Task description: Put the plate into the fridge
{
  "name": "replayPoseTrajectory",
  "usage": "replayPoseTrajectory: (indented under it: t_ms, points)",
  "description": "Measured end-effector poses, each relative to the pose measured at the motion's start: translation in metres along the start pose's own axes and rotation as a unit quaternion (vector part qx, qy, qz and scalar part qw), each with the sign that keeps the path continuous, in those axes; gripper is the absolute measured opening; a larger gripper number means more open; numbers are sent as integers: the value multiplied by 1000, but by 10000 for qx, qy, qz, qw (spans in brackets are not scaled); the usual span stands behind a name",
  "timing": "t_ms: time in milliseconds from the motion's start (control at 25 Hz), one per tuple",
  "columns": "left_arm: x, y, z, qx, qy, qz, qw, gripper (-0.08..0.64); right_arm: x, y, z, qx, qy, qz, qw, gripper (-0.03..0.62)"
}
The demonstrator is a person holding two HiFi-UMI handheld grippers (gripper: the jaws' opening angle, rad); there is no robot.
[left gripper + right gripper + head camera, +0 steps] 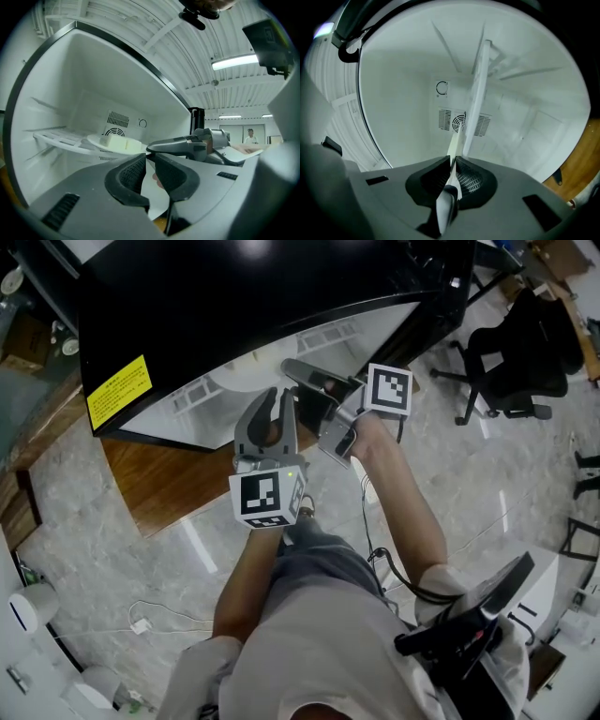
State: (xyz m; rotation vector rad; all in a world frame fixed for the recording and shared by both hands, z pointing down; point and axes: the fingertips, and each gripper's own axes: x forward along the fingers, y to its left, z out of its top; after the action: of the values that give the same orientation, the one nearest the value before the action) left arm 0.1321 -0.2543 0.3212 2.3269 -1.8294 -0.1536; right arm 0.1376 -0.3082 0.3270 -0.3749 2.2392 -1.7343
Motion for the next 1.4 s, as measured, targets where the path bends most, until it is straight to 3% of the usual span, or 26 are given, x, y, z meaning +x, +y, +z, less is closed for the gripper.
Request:
replayPoseTrajectory:
  t_ms: [240,560,760,880,960,1040,1160,1240,1280,1320,1360,1400]
  points:
    - [12,4,7,3,-115,32,9999,69,1,5,-5,-150,238,110,9995,25]
    - [14,6,8,-28,-75,-24,10000,69,-1,7,-7,-266,186,203,9993,25]
    - [14,11,12,-77,-127,41,9999,69,3,5,-6,-45,442,293,9986,25]
    - [18,13,17,-78,-206,18,9998,67,6,9,-4,142,494,354,9980,53]
    - [19,14,22,-51,-255,3,9997,68,4,16,-6,329,514,573,9965,113]
    - [20,16,25,-16,-289,18,9996,67,2,23,-9,268,552,754,9953,132]
    - [19,21,26,13,-289,61,9996,66,-5,35,-12,-325,495,840,9947,99]
    - [18,25,26,33,-279,90,9996,66,-10,36,-8,-1191,285,495,9912,45]
    - [18,27,27,44,-273,104,9996,66,-12,33,-5,-1800,177,184,9833,34]
    - [18,28,27,58,-263,114,9996,66,-14,30,-3,-2520,108,-197,9675,31]
    - [18,29,27,73,-248,119,9996,66,-15,26,-1,-3319,95,-615,9413,26]
    - [18,29,27,91,-232,122,9996,66,-14,23,0,-4114,126,-1010,9057,25]
